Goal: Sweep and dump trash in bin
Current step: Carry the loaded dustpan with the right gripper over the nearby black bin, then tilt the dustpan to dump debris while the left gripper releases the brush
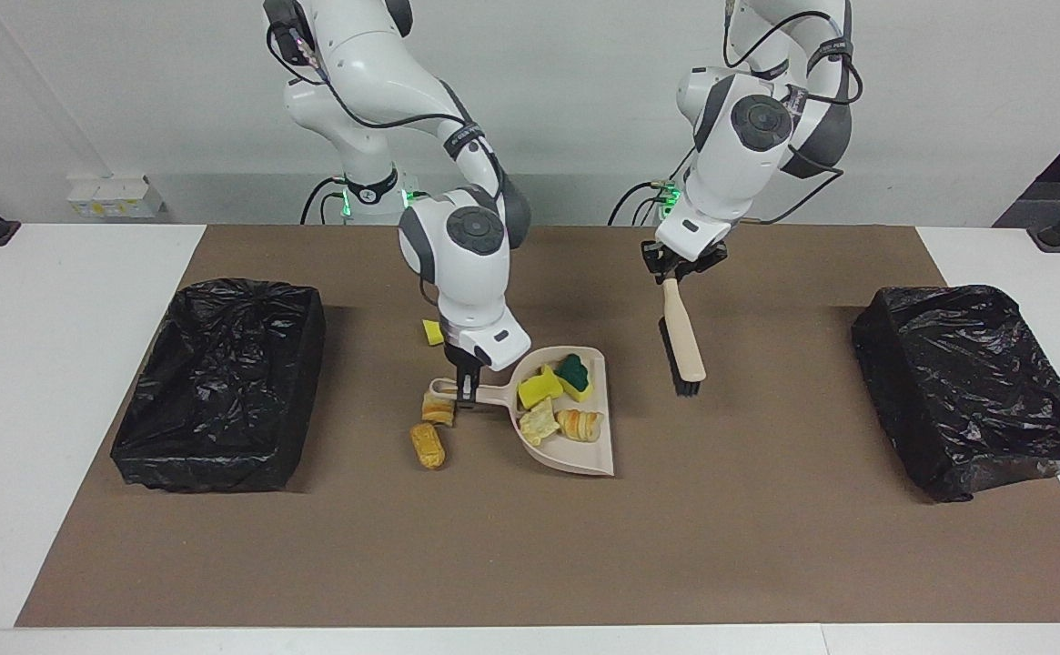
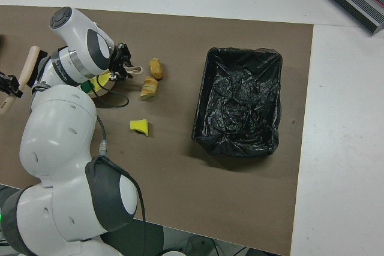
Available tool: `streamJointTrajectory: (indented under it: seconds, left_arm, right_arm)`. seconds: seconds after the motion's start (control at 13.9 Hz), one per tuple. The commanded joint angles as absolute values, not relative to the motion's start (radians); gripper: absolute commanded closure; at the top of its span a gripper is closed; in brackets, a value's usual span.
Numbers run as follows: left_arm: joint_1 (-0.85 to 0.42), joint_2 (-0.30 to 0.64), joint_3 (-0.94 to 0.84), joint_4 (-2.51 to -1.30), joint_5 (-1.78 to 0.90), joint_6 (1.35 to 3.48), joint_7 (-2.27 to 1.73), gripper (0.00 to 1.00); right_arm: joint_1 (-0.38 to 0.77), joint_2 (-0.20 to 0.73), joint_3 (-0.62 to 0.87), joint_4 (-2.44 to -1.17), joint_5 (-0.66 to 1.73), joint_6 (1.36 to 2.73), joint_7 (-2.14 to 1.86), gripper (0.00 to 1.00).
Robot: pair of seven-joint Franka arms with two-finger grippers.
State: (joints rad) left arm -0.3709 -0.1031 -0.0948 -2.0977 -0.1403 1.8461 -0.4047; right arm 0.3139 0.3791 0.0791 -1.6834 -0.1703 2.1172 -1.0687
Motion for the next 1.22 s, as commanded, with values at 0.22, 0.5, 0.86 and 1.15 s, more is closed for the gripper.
streamJointTrajectory:
  seconds: [0.22, 0.5, 0.86, 1.15]
  left_arm:
    - [-0.550, -0.262, -0.097, -2.350, -0.133, 1.913, -0.548, 1.00]
    - [-0.696, -0.272, -0.097, -2.473, -0.153, 2.085, -0.706, 1.00]
    - [-0.767, -0.267, -0.098, -2.569, -0.273, 2.253, -0.781, 1.00]
    - [-0.787, -0.267, -0.097, -2.600, -0.284, 2.266, -0.784, 0.87]
  right_arm:
    - [0.102, 0.141, 0.092, -1.838, -0.098, 2.048, -1.329, 1.00]
    - [-0.096, 0.051, 0.089, -1.835, -0.100, 1.997, -1.524, 1.00]
    - [-0.302, 0.032, 0.083, -1.841, -0.170, 2.078, -1.760, 1.00]
    - [-0.367, 0.031, 0.083, -1.858, -0.325, 2.152, -1.783, 1.00]
